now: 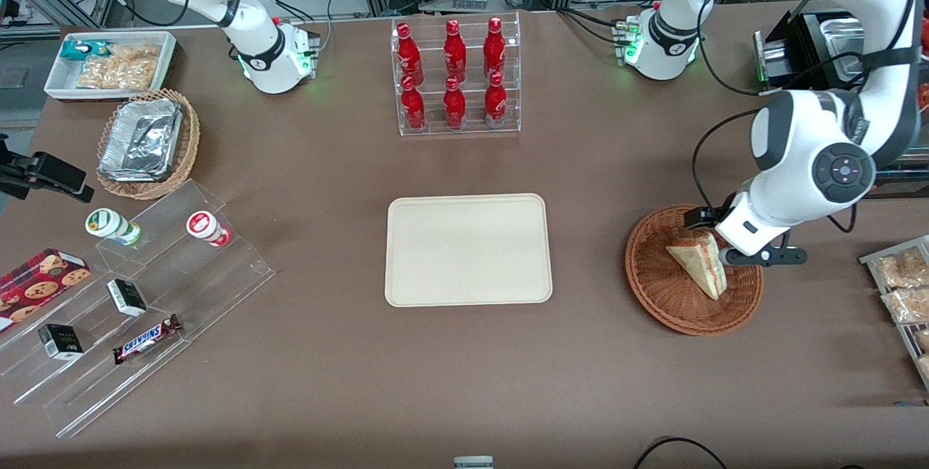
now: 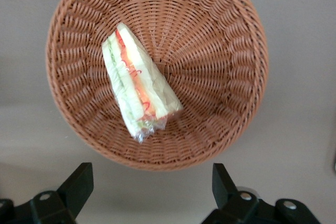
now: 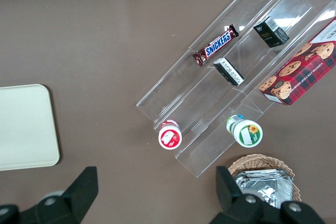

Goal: Place sandwich from basket to tray
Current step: 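Lower the open left gripper over the sandwich in the wicker basket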

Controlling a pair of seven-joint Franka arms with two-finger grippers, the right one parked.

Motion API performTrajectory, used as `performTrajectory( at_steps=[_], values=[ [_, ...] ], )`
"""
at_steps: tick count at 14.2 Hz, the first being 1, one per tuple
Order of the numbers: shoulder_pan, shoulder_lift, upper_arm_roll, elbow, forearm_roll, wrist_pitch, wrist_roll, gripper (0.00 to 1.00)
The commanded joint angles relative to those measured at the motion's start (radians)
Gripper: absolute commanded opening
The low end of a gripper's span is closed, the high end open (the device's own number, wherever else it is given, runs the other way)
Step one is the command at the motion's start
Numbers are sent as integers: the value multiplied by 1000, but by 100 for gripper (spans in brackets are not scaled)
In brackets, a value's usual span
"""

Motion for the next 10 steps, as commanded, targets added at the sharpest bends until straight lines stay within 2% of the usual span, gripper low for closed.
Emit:
performTrajectory(
  at_steps=[1, 6, 8, 10],
  values=[
    [-3, -7, 5, -35, 1, 62, -154, 100],
    [20, 3, 7, -87, 1, 187, -396, 100],
    [26, 0, 7, -118, -4, 244, -435, 100],
    [43, 4, 7, -122, -41, 249, -463, 100]
  ],
)
